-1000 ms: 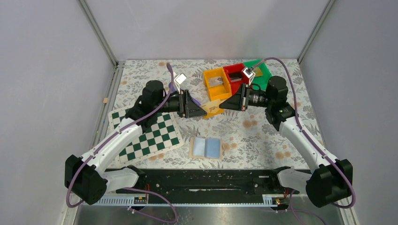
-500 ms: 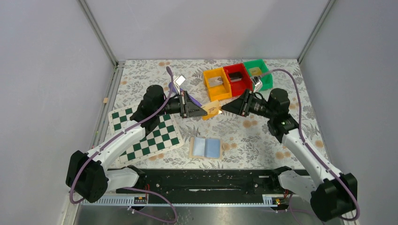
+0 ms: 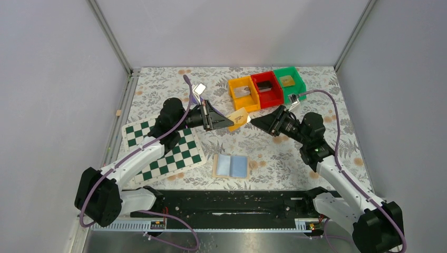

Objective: Take the credit cards out of the card holder
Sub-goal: Place the credit card in the storage box.

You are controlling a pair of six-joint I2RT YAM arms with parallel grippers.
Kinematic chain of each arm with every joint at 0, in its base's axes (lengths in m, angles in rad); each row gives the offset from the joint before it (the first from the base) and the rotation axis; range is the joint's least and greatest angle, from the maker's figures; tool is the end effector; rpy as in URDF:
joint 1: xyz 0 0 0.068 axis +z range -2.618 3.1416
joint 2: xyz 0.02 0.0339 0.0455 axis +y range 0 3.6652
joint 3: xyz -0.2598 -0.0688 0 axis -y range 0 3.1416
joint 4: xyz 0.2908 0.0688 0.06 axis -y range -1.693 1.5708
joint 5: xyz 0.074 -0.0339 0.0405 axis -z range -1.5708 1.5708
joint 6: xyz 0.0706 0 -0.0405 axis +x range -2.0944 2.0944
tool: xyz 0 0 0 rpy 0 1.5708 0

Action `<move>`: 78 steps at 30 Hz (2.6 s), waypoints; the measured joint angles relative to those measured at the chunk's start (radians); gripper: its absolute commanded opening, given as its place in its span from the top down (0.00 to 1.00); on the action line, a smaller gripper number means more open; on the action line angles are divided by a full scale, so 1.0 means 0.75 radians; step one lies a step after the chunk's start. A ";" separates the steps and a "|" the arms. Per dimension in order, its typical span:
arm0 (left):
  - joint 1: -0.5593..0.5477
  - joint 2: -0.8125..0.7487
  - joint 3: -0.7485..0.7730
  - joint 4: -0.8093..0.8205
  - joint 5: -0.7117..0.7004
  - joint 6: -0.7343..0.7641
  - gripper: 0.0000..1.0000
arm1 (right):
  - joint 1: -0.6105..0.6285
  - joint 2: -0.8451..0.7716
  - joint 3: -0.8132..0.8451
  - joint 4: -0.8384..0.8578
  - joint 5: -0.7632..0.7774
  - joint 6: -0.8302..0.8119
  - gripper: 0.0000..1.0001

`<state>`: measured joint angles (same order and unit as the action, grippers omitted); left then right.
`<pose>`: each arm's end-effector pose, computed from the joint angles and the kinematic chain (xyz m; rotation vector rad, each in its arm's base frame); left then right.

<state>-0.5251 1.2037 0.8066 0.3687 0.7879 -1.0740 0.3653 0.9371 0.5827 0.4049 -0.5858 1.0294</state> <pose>0.2707 -0.2147 0.2953 0.2124 1.9315 -1.7777 0.2591 0.1409 0.2849 0.0435 1.7469 1.5101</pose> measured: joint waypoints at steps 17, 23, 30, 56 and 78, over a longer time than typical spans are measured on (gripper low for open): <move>0.000 0.038 -0.019 0.034 -0.019 -0.022 1.00 | 0.050 0.022 -0.008 0.152 0.057 0.076 0.72; 0.000 0.039 -0.020 0.039 -0.020 -0.025 1.00 | 0.055 0.036 -0.008 0.152 0.063 0.076 0.94; 0.001 0.039 -0.021 0.037 -0.024 -0.021 0.57 | 0.057 0.039 -0.008 0.152 0.070 0.076 1.00; 0.012 -0.259 0.072 -0.977 -0.354 0.787 0.01 | -0.754 0.787 0.737 -0.297 -0.075 -0.632 1.00; 0.012 -0.167 0.055 -1.084 -0.409 0.880 0.01 | -0.802 1.743 1.501 -0.262 -0.118 -0.782 1.00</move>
<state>-0.5159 1.0782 0.8482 -0.4446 0.4808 -0.4137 -0.2359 2.2440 1.7088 0.2081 -0.6743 0.4431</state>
